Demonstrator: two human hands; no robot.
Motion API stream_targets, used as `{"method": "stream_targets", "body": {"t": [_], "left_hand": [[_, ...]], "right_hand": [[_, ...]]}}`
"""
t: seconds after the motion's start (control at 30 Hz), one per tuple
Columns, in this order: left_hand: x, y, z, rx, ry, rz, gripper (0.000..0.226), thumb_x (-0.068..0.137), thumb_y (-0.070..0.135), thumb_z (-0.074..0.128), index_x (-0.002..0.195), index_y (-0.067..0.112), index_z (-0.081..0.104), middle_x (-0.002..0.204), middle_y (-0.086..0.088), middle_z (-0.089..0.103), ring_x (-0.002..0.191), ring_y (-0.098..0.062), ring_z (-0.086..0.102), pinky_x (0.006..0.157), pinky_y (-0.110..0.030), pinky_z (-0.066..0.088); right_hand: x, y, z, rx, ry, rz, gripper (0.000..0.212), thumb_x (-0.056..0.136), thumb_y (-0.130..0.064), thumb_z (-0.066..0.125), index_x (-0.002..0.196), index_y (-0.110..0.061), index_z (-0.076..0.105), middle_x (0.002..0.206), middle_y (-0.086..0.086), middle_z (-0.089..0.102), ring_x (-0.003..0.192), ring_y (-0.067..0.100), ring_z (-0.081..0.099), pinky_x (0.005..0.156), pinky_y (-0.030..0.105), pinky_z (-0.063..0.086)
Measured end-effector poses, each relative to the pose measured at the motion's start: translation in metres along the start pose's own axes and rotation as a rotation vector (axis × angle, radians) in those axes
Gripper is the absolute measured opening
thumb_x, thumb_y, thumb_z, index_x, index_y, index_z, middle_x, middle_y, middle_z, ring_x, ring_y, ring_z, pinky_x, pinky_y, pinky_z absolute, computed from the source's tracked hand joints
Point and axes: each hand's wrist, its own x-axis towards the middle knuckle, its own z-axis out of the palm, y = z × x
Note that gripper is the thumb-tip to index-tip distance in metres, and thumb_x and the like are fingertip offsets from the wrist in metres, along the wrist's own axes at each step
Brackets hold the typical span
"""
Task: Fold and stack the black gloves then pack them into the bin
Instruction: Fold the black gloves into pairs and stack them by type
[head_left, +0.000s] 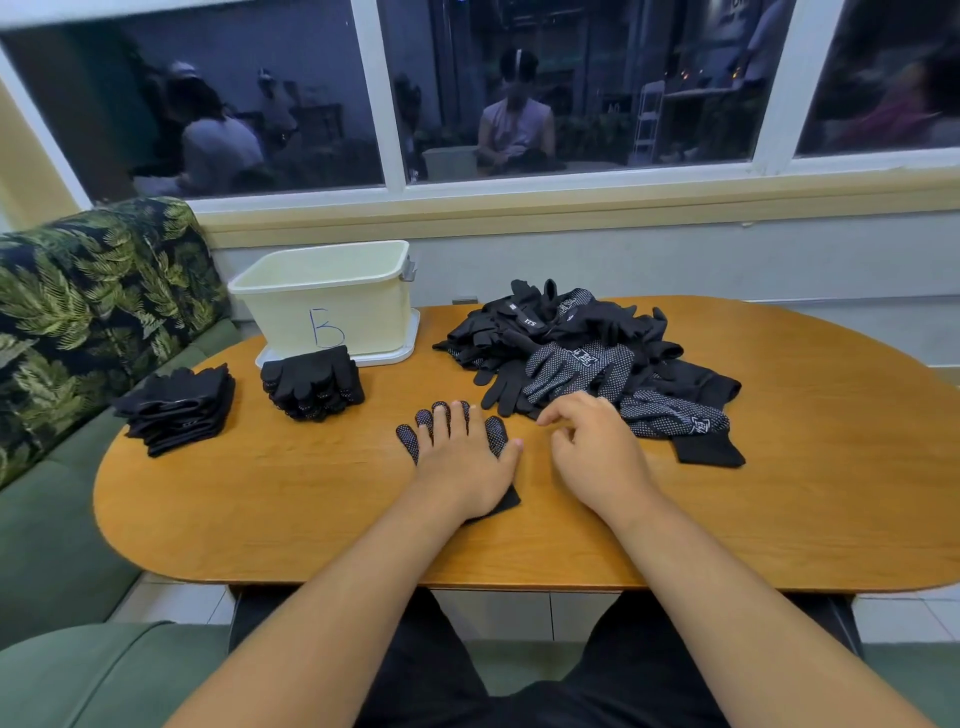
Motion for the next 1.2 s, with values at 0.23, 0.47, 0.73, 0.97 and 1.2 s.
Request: {"method": "stream_targets", "body": {"t": [0.23,0.47,0.73,0.97,1.2], "left_hand": [[-0.020,-0.017,0.001,0.075,-0.046,0.196,0.093,0.099,0.082,0.014,0.171,0.025,-0.005,0.178,0.001,-0.013,0.163,-0.019,-0.018,0.133,-0.050,-0.005],[-0.023,-0.020,-0.009,0.063,-0.009,0.198,0.085,0.103,0.077,0.016,0.171,0.029,0.001,0.178,0.004,-0.008,0.163,-0.020,-0.017,0.131,-0.054,-0.010],[-0.022,-0.023,-0.001,0.064,-0.028,0.150,0.085,0.102,0.078,0.012,0.170,0.031,-0.004,0.178,0.001,-0.010,0.164,-0.022,-0.015,0.132,-0.054,-0.005],[-0.032,-0.026,-0.002,-0.132,0.091,0.177,0.071,0.109,0.063,0.017,0.171,0.029,0.013,0.179,0.004,0.007,0.164,-0.015,-0.003,0.133,-0.049,0.000],[-0.044,-0.034,-0.001,-0.161,0.229,0.211,0.062,0.107,0.056,0.033,0.164,0.030,0.036,0.173,0.006,0.029,0.163,-0.014,0.014,0.134,-0.046,0.005]], "right_hand": [[0.001,0.001,-0.001,-0.021,0.031,0.053,0.026,0.096,-0.013,0.056,0.099,-0.033,0.072,0.108,-0.018,0.065,0.107,0.014,0.053,0.091,0.042,0.051],[0.001,0.001,-0.003,-0.012,0.066,0.130,0.028,0.096,-0.012,0.055,0.097,-0.034,0.071,0.106,-0.018,0.062,0.109,0.014,0.052,0.094,0.041,0.049],[0.004,0.006,-0.006,0.197,0.211,0.191,0.032,0.095,0.000,0.056,0.104,-0.025,0.074,0.110,-0.011,0.062,0.102,0.010,0.059,0.092,0.031,0.050],[0.046,0.018,-0.046,0.332,0.300,0.429,0.040,0.101,-0.023,0.059,0.140,-0.029,0.066,0.129,0.000,0.067,0.100,0.018,0.066,0.085,0.036,0.056],[0.067,0.017,-0.063,0.315,0.160,0.471,0.032,0.106,-0.020,0.061,0.136,-0.019,0.073,0.119,-0.004,0.075,0.076,0.009,0.061,0.072,0.035,0.053]]}}
